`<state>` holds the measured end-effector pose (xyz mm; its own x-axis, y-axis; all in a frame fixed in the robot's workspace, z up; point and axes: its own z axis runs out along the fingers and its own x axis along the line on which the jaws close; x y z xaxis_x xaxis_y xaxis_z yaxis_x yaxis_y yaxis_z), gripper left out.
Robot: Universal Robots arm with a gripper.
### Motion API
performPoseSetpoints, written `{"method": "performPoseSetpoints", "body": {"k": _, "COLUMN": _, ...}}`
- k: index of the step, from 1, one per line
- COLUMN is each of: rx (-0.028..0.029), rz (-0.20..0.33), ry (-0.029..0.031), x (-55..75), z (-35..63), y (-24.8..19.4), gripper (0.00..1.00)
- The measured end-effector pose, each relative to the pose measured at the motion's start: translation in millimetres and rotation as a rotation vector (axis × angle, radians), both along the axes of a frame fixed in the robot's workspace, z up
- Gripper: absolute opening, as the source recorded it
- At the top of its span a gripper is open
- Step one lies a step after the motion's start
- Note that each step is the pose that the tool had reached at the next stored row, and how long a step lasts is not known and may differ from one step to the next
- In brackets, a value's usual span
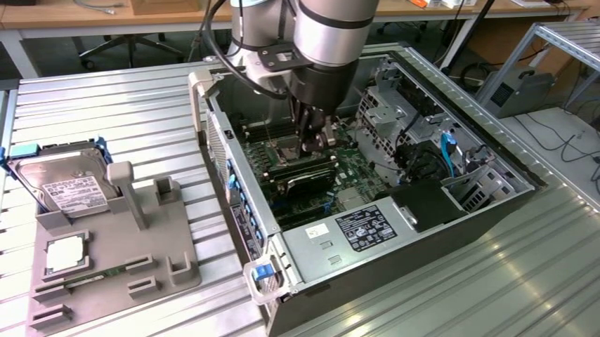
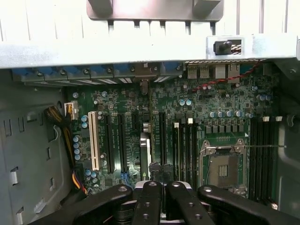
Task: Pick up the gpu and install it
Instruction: 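Press down on the gpu until it lock into place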
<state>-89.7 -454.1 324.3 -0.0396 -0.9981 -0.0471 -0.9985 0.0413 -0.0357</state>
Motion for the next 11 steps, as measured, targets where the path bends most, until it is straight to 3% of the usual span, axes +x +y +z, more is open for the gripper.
{"method": "performPoseSetpoints", "body": {"k": 11, "rx": 0.0001, "rz": 0.000, "ry": -0.0001, "x": 5.3, "z": -0.1, "y": 0.2, "gripper": 0.11}}
